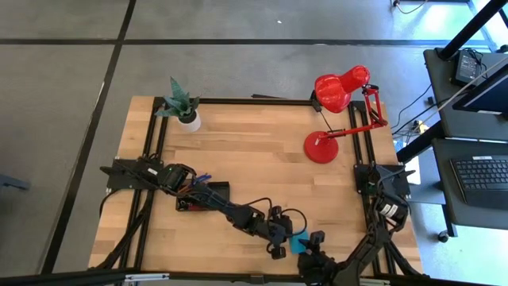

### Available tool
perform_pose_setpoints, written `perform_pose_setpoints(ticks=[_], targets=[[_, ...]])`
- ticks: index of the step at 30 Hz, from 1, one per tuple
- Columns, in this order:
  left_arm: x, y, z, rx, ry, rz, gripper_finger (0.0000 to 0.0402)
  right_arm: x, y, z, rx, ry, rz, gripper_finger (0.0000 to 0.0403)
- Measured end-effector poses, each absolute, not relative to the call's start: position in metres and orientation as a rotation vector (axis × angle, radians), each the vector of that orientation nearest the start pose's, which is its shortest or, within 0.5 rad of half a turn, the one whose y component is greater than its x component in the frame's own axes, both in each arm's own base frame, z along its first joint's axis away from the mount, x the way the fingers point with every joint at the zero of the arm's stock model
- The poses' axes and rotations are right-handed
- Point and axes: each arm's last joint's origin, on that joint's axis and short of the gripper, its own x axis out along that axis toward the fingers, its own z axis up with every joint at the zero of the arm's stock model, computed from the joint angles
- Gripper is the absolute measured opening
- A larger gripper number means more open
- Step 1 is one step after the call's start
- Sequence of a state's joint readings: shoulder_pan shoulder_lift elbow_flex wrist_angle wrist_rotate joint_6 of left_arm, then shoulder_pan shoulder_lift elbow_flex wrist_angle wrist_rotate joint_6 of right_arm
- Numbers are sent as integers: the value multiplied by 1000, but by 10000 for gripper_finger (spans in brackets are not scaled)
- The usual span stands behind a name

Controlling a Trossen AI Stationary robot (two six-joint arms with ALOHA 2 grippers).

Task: Pick and place office supplies into organizer
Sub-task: Put the blue sticky note into the right compartment of the desk organizer

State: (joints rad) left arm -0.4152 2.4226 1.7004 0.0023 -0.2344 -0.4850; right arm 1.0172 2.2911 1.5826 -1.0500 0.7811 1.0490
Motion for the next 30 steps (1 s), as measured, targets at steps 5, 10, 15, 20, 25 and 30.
perform_pose_setpoints(ticks=[5,10,15,20,25,30], targets=[[473,-202,97,-234,704,-4,22,232,331,101,-426,954,-368,186],[473,-202,97,-234,706,-4,22,232,332,102,-404,957,-360,186],[473,-202,97,-234,706,-4,22,232,332,102,-390,973,-356,186],[473,-202,97,-233,705,-2,22,232,333,102,-379,977,-356,177],[474,-200,97,-233,704,3,22,232,334,102,-370,981,-351,140],[474,-199,97,-235,703,6,22,232,334,101,-364,985,-348,99]])
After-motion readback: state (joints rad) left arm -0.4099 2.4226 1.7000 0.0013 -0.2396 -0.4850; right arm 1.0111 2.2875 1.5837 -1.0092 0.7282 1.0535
